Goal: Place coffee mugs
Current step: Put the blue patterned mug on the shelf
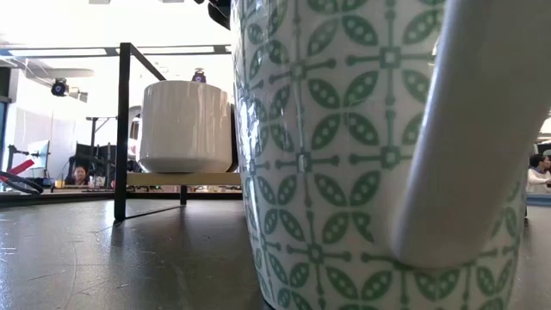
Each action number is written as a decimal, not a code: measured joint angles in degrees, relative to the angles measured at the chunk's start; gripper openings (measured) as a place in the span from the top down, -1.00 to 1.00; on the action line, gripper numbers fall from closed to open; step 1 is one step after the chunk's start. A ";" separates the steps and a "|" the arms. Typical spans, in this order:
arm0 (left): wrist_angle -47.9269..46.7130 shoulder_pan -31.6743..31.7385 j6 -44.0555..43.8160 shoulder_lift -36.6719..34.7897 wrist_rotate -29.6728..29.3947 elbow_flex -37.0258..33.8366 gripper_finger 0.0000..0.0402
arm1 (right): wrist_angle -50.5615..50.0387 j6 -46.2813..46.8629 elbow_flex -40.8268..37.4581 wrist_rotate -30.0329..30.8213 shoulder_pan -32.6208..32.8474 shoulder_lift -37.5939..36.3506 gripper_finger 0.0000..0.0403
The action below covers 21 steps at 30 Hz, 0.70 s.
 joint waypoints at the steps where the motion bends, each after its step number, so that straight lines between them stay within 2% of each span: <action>1: 0.00 0.00 0.00 -0.01 0.01 0.00 0.74 | -0.34 0.96 0.35 0.02 0.00 -0.06 0.43; 16: 0.02 -0.01 0.00 0.00 1.64 0.00 0.74 | -6.21 21.30 10.05 0.13 0.12 -0.32 0.54; 21: -0.41 0.00 -0.02 -0.06 3.06 -0.01 0.74 | -6.80 31.44 12.64 -1.74 0.99 -0.37 0.54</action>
